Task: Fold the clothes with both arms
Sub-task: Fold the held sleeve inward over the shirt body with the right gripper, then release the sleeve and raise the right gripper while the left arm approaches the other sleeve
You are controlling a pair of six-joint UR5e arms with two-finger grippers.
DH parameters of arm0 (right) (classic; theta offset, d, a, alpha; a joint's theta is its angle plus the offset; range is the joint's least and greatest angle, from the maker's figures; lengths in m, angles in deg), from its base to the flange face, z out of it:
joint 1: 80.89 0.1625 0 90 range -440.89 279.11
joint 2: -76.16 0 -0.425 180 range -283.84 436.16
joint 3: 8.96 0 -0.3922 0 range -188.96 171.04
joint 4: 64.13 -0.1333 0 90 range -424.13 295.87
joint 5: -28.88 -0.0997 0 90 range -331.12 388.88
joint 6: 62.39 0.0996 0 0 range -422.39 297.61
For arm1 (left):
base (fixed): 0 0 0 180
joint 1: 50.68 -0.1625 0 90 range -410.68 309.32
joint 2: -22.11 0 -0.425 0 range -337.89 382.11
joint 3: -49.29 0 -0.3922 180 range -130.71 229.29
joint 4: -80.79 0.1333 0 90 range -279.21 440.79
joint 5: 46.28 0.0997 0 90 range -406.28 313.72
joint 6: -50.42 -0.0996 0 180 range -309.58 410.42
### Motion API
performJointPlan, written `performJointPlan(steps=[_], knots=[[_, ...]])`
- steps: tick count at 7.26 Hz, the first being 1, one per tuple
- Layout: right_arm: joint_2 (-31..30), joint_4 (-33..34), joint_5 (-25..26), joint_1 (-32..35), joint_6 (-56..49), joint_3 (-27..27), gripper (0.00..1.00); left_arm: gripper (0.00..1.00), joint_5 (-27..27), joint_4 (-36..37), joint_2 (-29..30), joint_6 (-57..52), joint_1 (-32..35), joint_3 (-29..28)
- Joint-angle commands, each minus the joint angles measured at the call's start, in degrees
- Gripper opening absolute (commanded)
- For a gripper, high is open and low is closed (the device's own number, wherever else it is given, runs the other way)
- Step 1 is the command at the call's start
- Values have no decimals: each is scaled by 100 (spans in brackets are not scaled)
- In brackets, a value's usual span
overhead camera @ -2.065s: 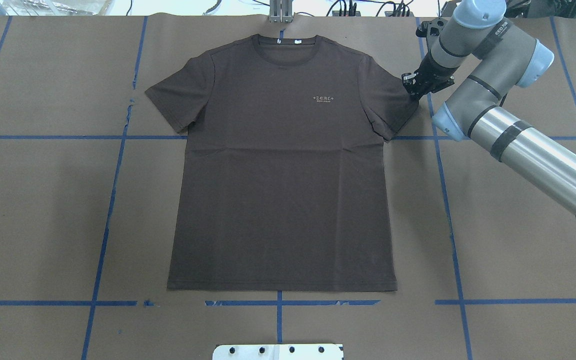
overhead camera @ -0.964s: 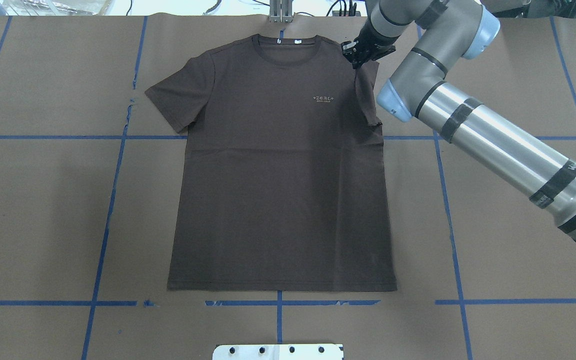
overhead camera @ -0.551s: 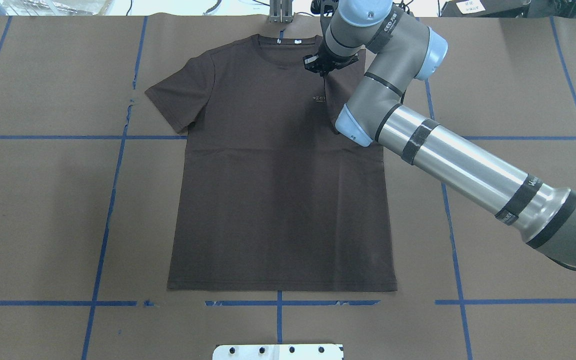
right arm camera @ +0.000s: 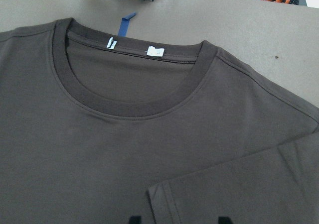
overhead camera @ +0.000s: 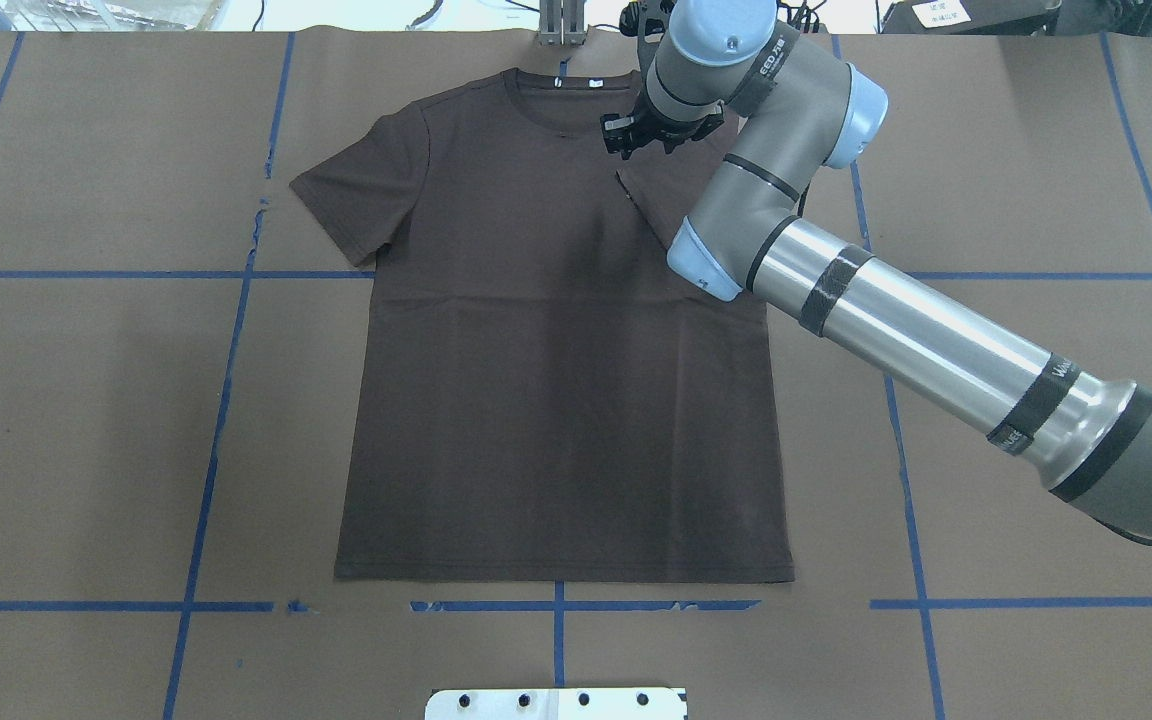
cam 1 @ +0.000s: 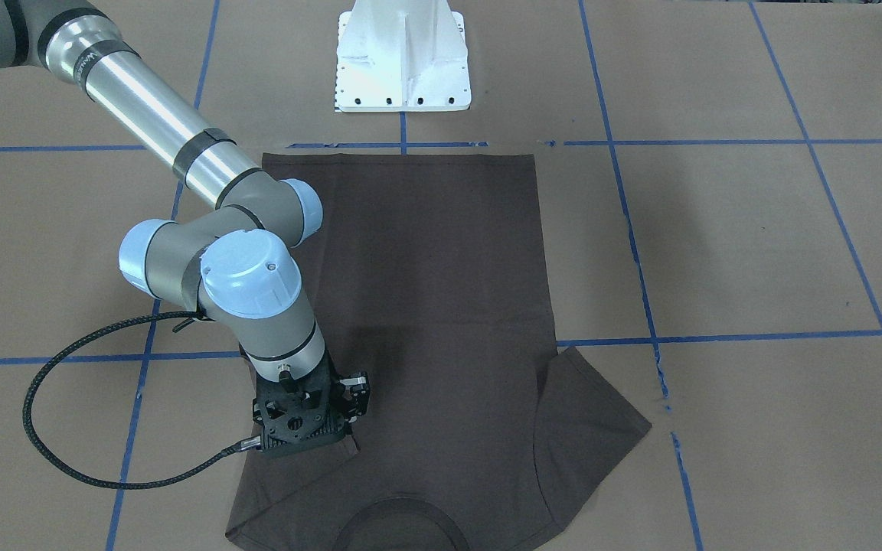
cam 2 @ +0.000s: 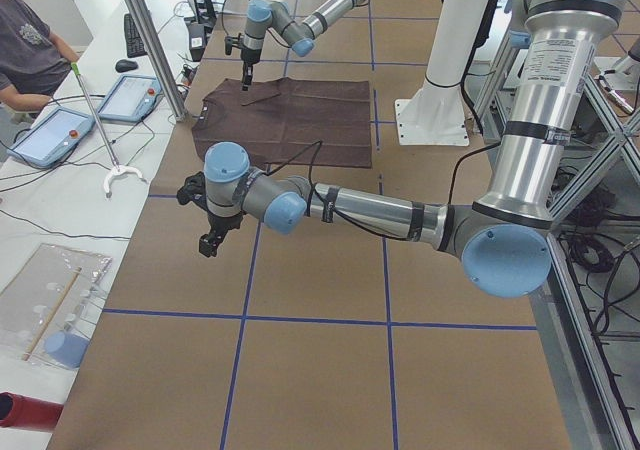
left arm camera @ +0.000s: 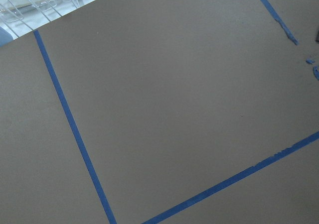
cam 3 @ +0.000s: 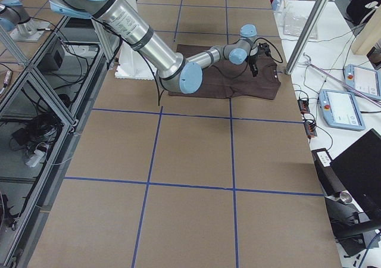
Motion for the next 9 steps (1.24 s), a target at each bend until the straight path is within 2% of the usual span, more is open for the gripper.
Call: performJointPlan(steps=[1, 2, 3, 4, 5, 6, 7, 8, 9], knots=[[-136, 755, -1012, 349, 306, -346, 100, 100, 1, -10, 570, 1009, -199, -190], [-555, 1605, -1096, 439, 306, -1236, 100, 100, 1, -10, 922, 1819, -558, -147], [-951, 2466, -1384, 605, 297, -2141, 100, 100, 53, -114, 1230, 3184, -1057, -121], [-1477, 2883, -1639, 693, 297, -3029, 100, 100, 350, -603, 1381, 4146, -1532, -164], [-1952, 2949, -1659, 755, 271, -3621, 100, 100, 944, -782, 1521, 4965, -2102, -269], [-2305, 2949, -1660, 773, 175, -3949, 100, 100, 1760, -1036, 1749, 5574, -2682, -531], [-2404, 2932, -1651, 765, 174, -4039, 100, 100, 2185, -1761, 1995, 6058, -2958, -1204], [-2414, 2914, -1642, 765, 174, -4040, 100, 100, 2285, -2455, 2172, 6272, -2987, -1889], [-2423, 2897, -1607, 739, 217, -4031, 100, 100, 2556, -2549, 2208, 6274, -3057, -2052]])
